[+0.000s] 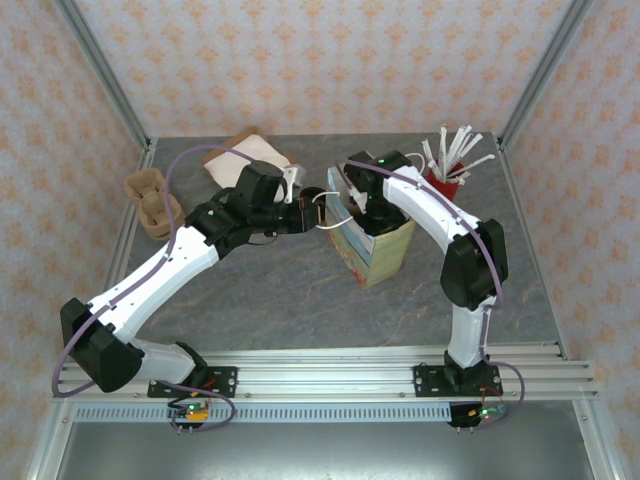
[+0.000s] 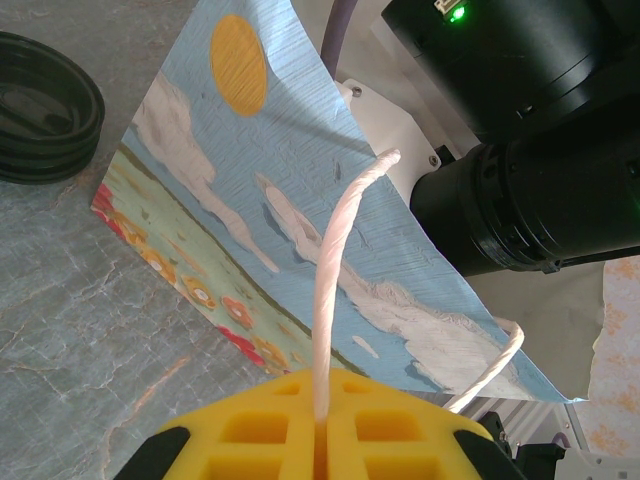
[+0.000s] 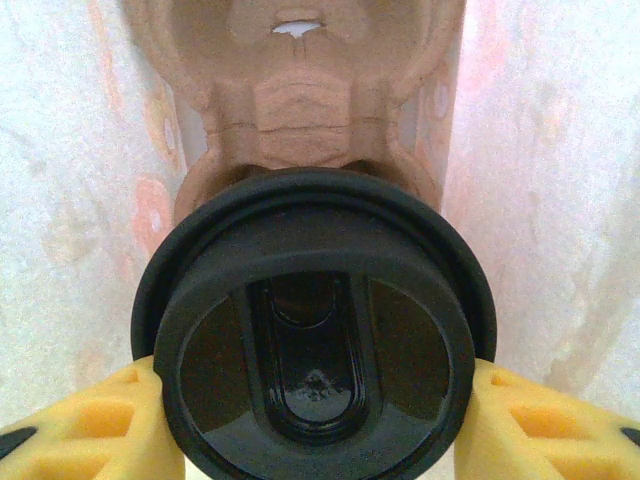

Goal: Pack the takeout coffee

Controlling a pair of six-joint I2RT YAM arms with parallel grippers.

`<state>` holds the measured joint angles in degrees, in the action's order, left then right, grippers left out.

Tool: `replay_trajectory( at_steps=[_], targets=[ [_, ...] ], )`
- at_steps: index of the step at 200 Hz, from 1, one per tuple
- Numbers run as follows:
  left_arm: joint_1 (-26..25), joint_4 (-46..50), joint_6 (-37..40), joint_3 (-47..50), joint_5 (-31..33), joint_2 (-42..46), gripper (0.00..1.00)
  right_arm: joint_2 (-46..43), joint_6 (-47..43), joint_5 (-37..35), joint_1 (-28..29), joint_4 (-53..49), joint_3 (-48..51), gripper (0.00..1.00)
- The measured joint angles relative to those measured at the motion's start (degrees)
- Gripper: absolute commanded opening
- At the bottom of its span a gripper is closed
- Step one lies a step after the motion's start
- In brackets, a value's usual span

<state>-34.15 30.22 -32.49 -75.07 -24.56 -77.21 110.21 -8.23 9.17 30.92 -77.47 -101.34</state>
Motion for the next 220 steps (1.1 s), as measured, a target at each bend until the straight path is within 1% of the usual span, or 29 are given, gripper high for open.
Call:
replay_trajectory(
  at_steps=[220],
  targets=[
    [0.0,0.0,0.02,0.0,-0.02,0.0,0.09,1.07,0.02,0.11,-0.48,1.55,1.68,0.5]
  ],
)
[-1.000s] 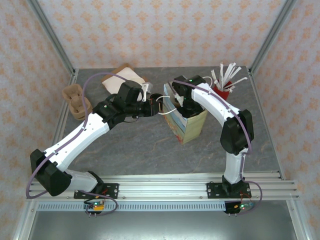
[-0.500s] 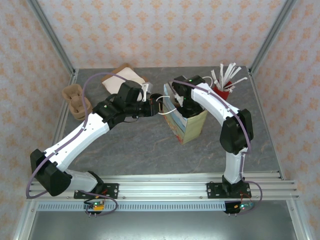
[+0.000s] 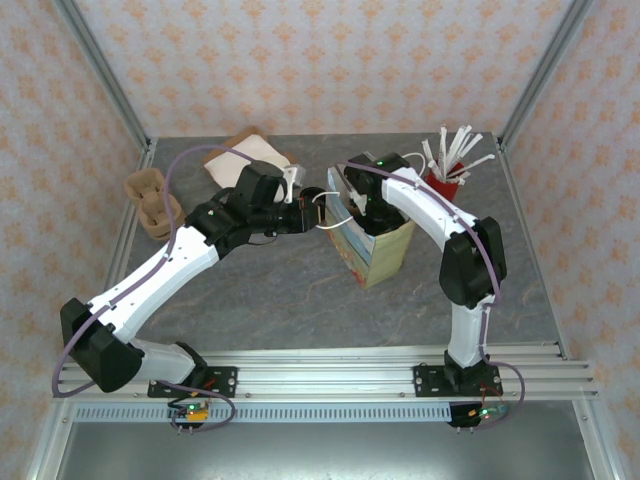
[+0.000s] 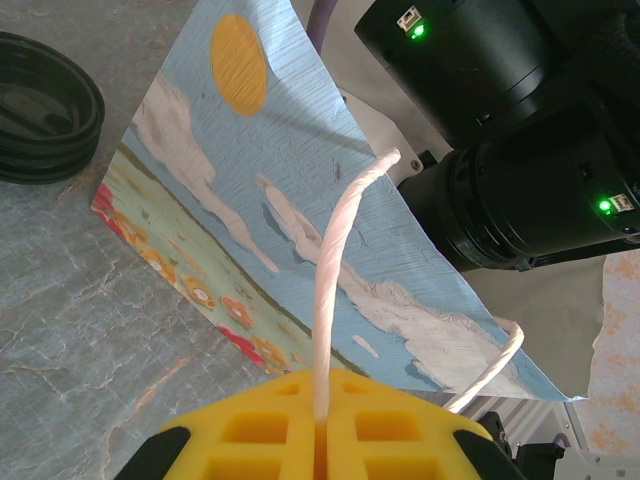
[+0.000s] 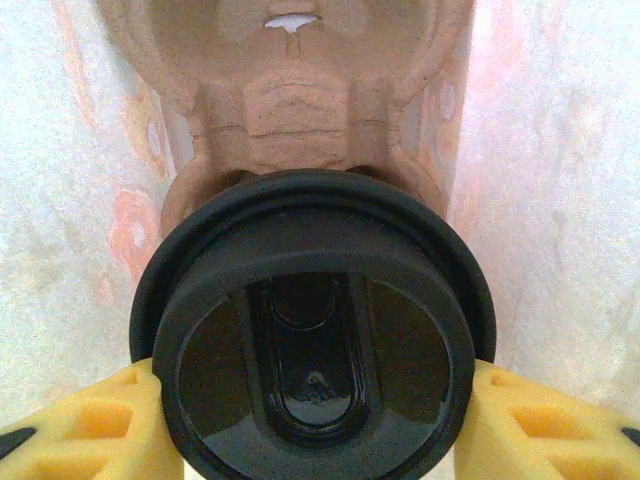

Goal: Pack the takeout coffee

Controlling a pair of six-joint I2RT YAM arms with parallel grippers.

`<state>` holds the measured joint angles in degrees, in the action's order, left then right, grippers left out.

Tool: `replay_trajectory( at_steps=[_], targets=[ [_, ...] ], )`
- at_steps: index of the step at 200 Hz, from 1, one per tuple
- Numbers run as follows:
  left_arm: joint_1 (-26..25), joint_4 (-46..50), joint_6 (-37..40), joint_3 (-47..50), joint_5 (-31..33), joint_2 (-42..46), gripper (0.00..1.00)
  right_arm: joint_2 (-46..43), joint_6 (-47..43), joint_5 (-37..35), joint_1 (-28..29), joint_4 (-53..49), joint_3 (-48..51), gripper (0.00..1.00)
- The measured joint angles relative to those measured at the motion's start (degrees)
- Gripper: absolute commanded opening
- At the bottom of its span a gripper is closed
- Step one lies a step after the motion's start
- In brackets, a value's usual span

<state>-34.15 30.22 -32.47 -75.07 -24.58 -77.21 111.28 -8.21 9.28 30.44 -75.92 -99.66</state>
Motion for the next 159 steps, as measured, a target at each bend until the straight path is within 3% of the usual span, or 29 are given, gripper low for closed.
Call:
replay_trajectory(
  at_steps=[159],
  targets=[
    [0.0,0.0,0.0,0.0,0.0,0.0,0.09,0.2,-0.02,0.42,-0.39,0.52,0.44,0.53]
  ],
)
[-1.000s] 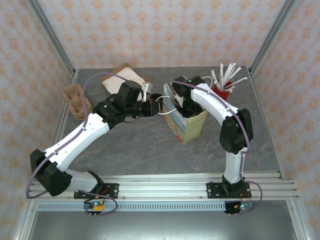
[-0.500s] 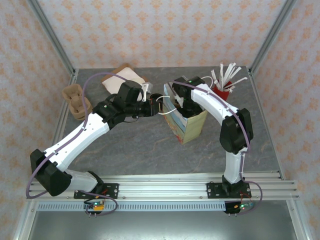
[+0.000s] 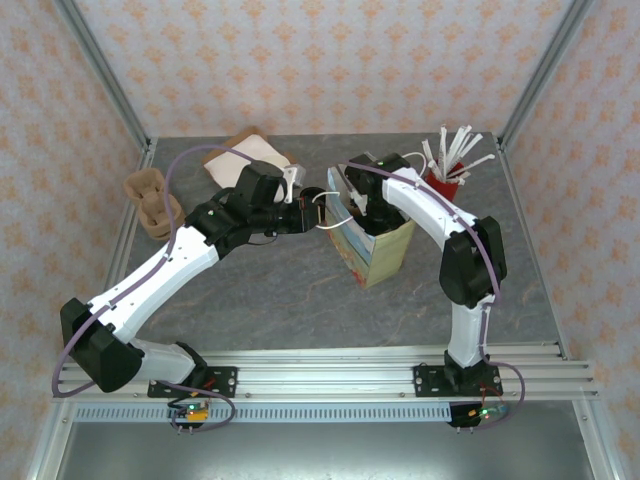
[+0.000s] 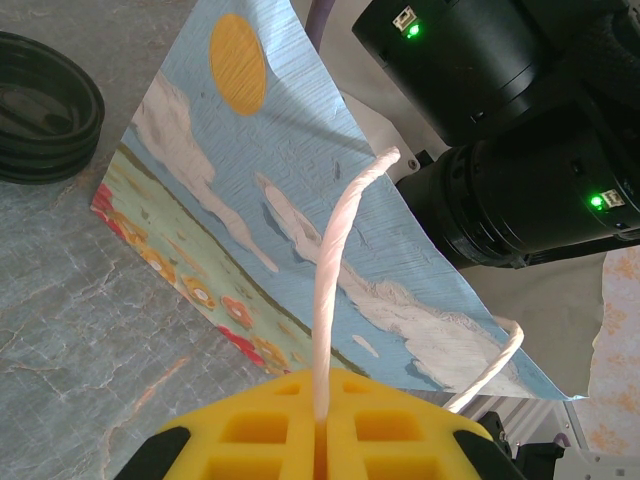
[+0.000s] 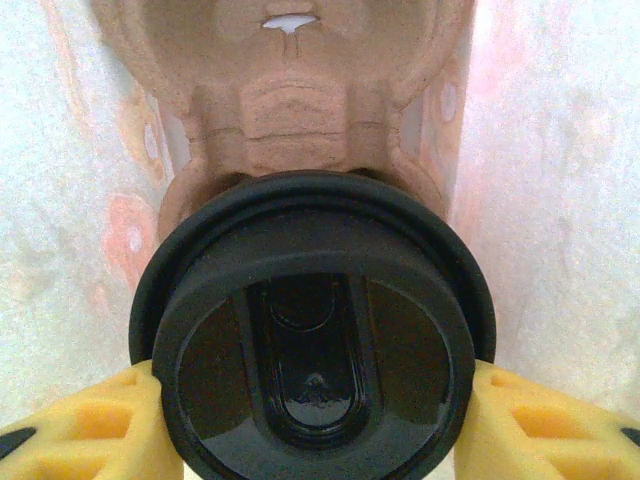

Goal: Pack the takeout coffee

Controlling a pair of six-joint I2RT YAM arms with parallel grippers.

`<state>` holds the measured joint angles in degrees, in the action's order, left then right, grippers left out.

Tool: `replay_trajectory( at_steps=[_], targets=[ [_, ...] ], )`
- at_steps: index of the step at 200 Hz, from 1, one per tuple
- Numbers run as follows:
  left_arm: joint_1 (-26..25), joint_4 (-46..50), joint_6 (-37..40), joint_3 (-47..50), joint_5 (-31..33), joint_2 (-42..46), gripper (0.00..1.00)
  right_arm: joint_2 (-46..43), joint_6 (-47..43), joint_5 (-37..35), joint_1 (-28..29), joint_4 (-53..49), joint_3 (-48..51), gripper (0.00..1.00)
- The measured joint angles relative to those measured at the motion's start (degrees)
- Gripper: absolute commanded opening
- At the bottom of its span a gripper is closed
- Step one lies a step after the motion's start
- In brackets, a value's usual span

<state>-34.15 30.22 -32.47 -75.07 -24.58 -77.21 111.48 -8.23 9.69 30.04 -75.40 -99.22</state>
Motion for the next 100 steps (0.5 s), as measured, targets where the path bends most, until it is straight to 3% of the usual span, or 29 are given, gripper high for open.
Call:
replay_trajectory(
  at_steps=[100],
  targets=[
    [0.0,0.0,0.0,0.0,-0.02,0.0,0.09,0.09,0.02,-0.07,0.0,0.22,0.11,0.57]
  ],
)
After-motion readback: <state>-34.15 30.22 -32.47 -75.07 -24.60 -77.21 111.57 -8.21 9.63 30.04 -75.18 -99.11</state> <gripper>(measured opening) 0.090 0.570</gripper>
